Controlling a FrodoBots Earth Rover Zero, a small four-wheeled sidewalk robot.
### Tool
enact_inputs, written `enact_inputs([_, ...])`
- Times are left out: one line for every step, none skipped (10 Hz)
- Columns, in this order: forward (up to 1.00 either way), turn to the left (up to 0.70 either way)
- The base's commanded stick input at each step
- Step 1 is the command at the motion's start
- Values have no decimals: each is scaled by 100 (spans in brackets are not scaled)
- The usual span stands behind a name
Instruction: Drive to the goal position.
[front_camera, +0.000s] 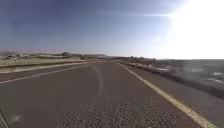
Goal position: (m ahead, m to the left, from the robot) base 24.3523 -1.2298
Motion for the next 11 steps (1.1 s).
enact_inputs([70,0])
enact_inputs([70,0])
enact_inputs([70,0])
enact_inputs([70,0])
enact_inputs([70,0])
enact_inputs([70,0])
enact_inputs([70,0])
enact_inputs([70,0])
enact_inputs([70,0])
enact_inputs([70,0])
enact_inputs([70,0])
